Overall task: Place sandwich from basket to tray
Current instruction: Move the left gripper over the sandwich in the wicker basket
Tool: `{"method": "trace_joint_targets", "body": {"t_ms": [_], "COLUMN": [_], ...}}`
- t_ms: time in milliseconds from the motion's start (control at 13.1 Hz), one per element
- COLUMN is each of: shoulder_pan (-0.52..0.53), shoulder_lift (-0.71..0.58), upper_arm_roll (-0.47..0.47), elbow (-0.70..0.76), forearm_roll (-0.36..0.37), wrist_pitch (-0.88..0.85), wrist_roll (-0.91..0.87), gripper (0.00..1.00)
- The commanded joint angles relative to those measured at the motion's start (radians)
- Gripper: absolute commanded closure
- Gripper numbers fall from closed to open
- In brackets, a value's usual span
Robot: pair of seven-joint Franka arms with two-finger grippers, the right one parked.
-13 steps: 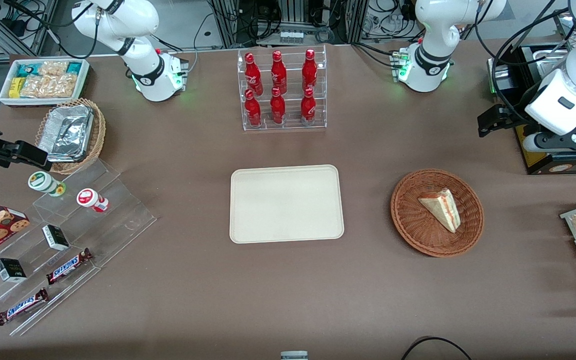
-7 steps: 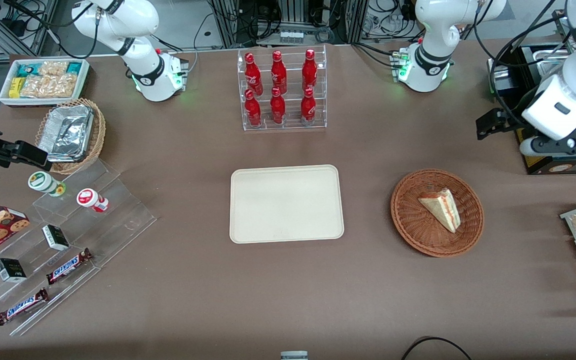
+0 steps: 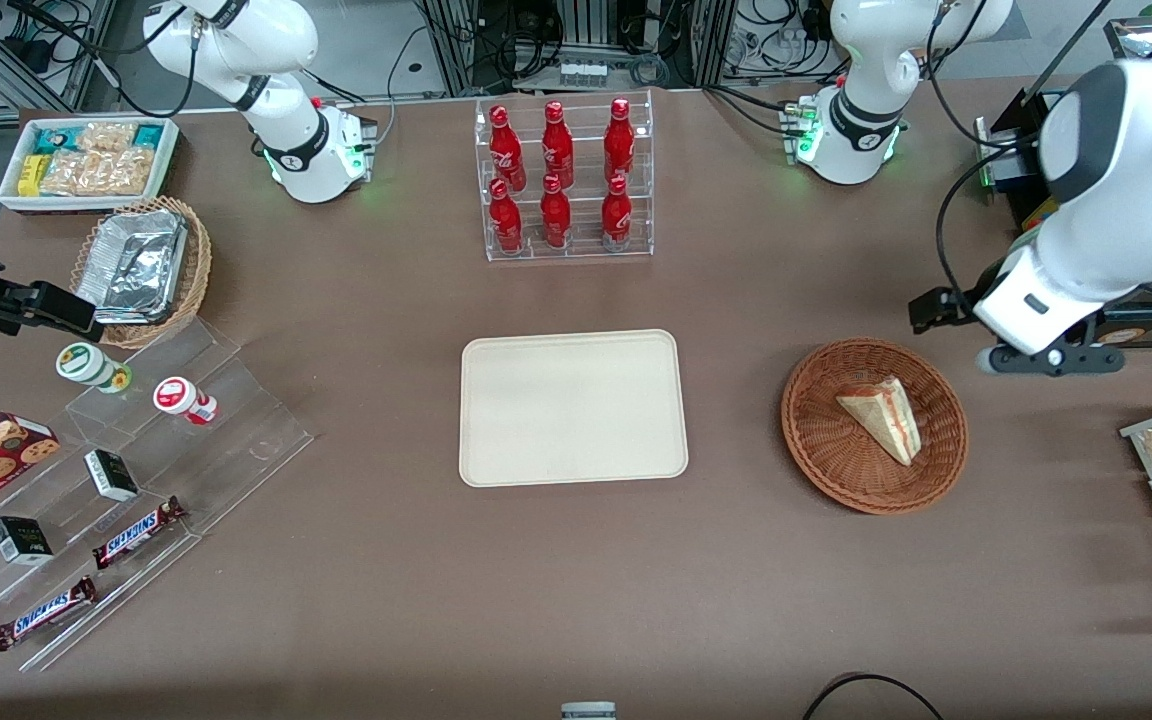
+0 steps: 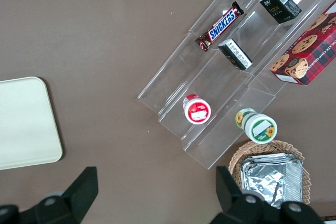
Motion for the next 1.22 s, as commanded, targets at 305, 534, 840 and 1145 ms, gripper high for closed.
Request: {"method": "trace_joint_targets", "body": {"t_ms": [305,534,840,1145], "shoulder_pan": [0.000,0.001,0.024,0.027], "shoulder_lift": [0.037,0.064,0.087,0.118], "upper_arm_roll": [0.005,0.008,0.012,0.012], "elbow": [-0.190,-0.257,-0.319,-0.320], "forearm_roll": [0.027,0.028,0.027,0.027], "wrist_pitch": [0.269,0.387,0.501,0.541], "wrist_roll": [0.019,0.017,-0.009,-0.258], "gripper": [0.00,0.00,0.00,0.00]}}
